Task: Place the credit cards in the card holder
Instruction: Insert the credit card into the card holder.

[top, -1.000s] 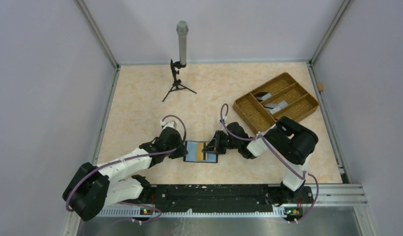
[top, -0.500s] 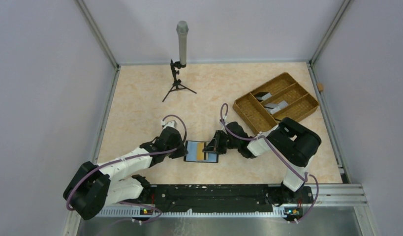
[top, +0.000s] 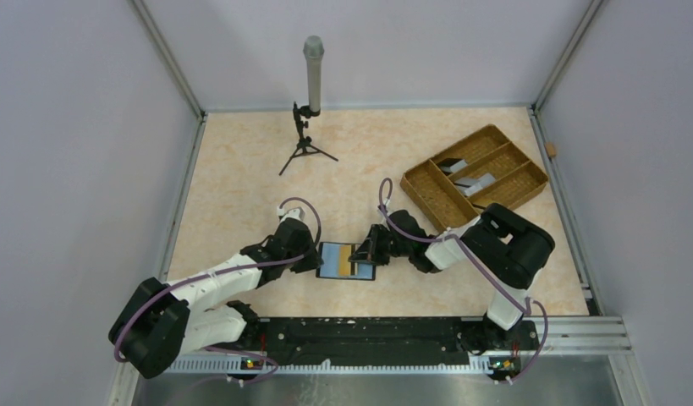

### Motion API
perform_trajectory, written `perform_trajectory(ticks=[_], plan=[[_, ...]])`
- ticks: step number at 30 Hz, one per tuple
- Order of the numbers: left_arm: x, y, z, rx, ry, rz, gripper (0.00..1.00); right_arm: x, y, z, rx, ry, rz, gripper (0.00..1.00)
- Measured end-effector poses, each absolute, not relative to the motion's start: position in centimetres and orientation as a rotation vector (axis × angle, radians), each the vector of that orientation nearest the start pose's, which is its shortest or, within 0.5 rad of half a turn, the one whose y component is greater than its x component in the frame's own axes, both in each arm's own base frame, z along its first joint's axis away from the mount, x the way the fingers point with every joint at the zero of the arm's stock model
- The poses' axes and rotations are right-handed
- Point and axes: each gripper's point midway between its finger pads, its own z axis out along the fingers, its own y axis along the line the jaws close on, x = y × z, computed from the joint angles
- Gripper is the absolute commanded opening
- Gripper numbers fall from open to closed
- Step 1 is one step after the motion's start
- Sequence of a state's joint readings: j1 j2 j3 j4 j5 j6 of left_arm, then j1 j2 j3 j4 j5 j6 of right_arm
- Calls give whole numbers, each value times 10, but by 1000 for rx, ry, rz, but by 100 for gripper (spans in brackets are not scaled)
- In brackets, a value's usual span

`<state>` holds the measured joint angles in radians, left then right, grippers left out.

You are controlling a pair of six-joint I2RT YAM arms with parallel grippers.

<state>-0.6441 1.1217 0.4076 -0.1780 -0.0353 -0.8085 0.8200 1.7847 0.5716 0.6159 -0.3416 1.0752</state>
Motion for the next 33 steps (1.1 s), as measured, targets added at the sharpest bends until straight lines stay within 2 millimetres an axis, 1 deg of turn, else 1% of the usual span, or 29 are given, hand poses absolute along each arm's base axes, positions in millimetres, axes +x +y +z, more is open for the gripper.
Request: perform_trajectory(ticks=[6,11,19,24,26,33], plan=[[197,-178,23,-225,2544,-565,25,200,353,19,90,2515,1318,0],[197,-179,23,-224,2546,-569,25,200,359,21,79,2509,1312,0],[196,-179,24,-226,2550,-582,25,199,363,20,87,2516,1299,0],[196,-180,24,-226,2551,-585,24,199,366,20,85,2525,1290,8],[196,-180,24,-227,2551,-585,23,199,367,20,84,2528,1287,12],[196,-180,23,-229,2551,-590,21,201,370,24,47,2547,1242,27]])
